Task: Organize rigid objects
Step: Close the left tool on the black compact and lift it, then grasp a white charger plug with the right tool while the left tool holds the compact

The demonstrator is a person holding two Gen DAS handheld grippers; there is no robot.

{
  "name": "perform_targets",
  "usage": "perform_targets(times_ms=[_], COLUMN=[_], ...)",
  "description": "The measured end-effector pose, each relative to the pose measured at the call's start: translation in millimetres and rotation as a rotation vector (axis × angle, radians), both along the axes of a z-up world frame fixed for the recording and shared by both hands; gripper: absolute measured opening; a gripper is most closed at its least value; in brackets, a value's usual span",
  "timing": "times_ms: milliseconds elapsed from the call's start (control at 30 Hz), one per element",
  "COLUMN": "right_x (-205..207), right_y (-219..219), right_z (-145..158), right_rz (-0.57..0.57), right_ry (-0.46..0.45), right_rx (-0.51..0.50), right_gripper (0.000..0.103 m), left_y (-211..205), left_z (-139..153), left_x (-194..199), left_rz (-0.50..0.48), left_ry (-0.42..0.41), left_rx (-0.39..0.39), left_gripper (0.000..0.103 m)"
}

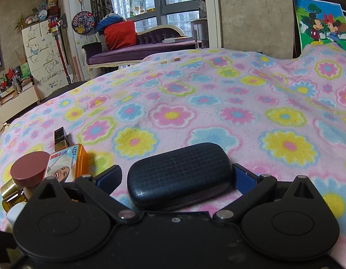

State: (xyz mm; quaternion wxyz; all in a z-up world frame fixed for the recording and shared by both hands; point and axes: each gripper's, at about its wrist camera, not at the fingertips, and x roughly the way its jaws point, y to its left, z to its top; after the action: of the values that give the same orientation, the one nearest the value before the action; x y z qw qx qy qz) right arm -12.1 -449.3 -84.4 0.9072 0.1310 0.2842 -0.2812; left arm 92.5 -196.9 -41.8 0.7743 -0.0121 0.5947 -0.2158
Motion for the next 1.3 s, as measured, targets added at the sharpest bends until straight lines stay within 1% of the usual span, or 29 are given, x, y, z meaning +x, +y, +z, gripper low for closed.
perform_targets(times_ms=[133, 200, 267, 367, 433, 500, 567, 633, 700, 767, 867, 967, 1033, 1100, 1133, 1167, 1200, 1267, 1300], right_x=[5, 9, 13, 15, 8, -3, -10, -10, -1, 12, 36, 58, 67, 73, 75, 76, 77, 80, 81], right_y=[3, 5, 7, 16, 32, 54, 79, 104, 128, 149, 169, 175, 172, 170, 169, 169, 171, 177, 179], right_z=[1, 2, 5, 14, 25, 40, 53, 59, 60, 54, 40, 24, 16, 10, 10, 10, 12, 14, 15], right_rz=[-0.004, -0.005, -0.016, -0.046, -0.051, -0.020, 0.035, 0.103, 0.162, 0.208, 0.228, 0.217, 0.202, 0.180, 0.173, 0.173, 0.181, 0.203, 0.204], right_ry=[0.035, 0.065, 0.104, 0.170, 0.178, 0.156, 0.138, 0.132, 0.146, 0.171, 0.229, 0.313, 0.343, 0.365, 0.362, 0.355, 0.352, 0.362, 0.375], right_rx=[-0.016, -0.028, -0.037, -0.075, -0.118, -0.149, -0.153, -0.141, -0.137, -0.139, -0.136, -0.096, -0.062, -0.030, -0.016, -0.008, -0.006, -0.011, -0.019], right_gripper=[0.103, 0.103, 0.103, 0.101, 0.102, 0.102, 0.102, 0.102, 0.102, 0.102, 0.102, 0.101, 0.099, 0.087, 0.086, 0.079, 0.065, 0.047, 0.046], left_y=[17, 27, 36, 57, 75, 94, 109, 121, 129, 138, 152, 162, 169, 175, 178, 181, 184, 186, 187], left_z=[7, 17, 29, 46, 53, 53, 49, 43, 37, 32, 27, 28, 29, 28, 28, 27, 26, 25, 25], left_x=[4, 5, 4, 0, -2, 0, 5, 7, 7, 8, 9, 11, 14, 16, 18, 19, 20, 20, 19], left_rz=[0.061, 0.076, 0.079, 0.067, 0.070, 0.081, 0.095, 0.106, 0.107, 0.113, 0.127, 0.139, 0.154, 0.170, 0.180, 0.189, 0.195, 0.204, 0.204], left_ry=[0.048, 0.040, 0.017, -0.053, -0.074, -0.070, -0.057, -0.054, -0.062, -0.056, -0.023, -0.008, -0.013, -0.011, -0.006, 0.000, 0.004, 0.001, -0.003], left_rx=[0.015, 0.026, 0.082, 0.156, 0.183, 0.196, 0.216, 0.252, 0.288, 0.291, 0.254, 0.219, 0.216, 0.212, 0.208, 0.204, 0.203, 0.212, 0.218], left_gripper=[0.061, 0.061, 0.061, 0.061, 0.061, 0.061, 0.061, 0.061, 0.061, 0.061, 0.061, 0.061, 0.061, 0.061, 0.061, 0.061, 0.061, 0.061, 0.061])
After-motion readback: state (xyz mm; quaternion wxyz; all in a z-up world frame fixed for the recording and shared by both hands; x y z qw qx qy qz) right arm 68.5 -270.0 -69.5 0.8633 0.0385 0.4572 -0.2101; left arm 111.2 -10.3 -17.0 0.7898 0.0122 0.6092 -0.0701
